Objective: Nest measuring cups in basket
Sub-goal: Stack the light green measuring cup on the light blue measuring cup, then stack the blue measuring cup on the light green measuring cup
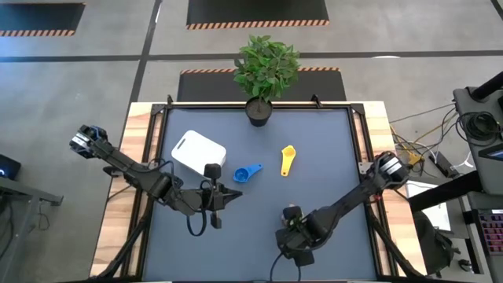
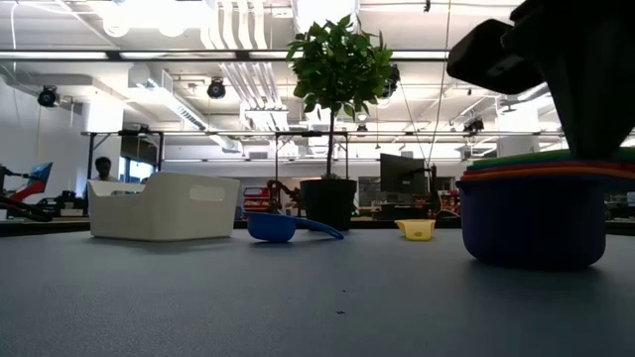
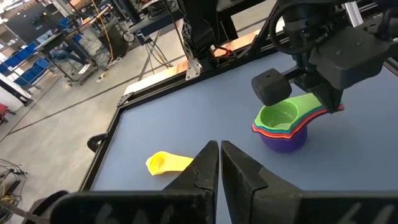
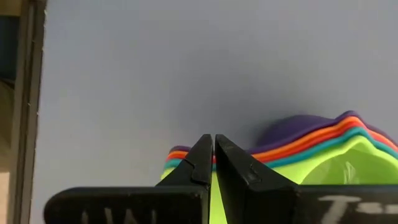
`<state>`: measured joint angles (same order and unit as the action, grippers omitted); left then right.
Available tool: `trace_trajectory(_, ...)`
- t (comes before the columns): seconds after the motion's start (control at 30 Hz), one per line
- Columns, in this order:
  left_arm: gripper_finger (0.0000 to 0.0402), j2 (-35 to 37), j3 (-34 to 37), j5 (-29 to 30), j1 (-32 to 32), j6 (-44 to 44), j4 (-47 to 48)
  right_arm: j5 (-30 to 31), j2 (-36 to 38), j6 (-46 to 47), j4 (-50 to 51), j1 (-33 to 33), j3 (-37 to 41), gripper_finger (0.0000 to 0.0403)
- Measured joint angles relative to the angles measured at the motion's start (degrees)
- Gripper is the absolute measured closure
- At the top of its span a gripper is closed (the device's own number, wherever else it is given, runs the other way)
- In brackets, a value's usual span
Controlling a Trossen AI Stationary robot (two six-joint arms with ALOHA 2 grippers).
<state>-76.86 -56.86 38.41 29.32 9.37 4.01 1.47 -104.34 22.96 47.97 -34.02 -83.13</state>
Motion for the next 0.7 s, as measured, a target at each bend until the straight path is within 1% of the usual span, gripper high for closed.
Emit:
trace_trajectory(0.27, 0.0402, 0.00, 0.00, 0.00, 0.00, -0.02, 0.00, 0.00, 0.23, 0.00, -0.85, 0.00, 0.00, 0.0394)
trace_trajectory(0.37, 0.0402, 0.00, 0.00, 0.00, 0.00, -0.03, -0.02, -0.40, 1.61, 0.31, -0.43, -0.22, 0.00, 0.0394)
trace_trajectory(0.53, 0.0402, 0.00, 0.00, 0.00, 0.00, -0.07, -0.08, -0.58, 6.00, 4.53, 4.66, -1.22, -0.02, 0.0394)
trace_trajectory(0.6, 0.0402, 0.00, 0.00, 0.00, 0.00, -0.25, -0.08, -0.85, 6.94, 7.19, 8.11, -1.82, -0.01, 0.0394)
trace_trajectory(0.7, 0.0402, 0.00, 0.00, 0.00, 0.00, -0.31, -0.15, 0.15, 7.69, 10.30, 10.73, -3.13, 1.02, 0.0394)
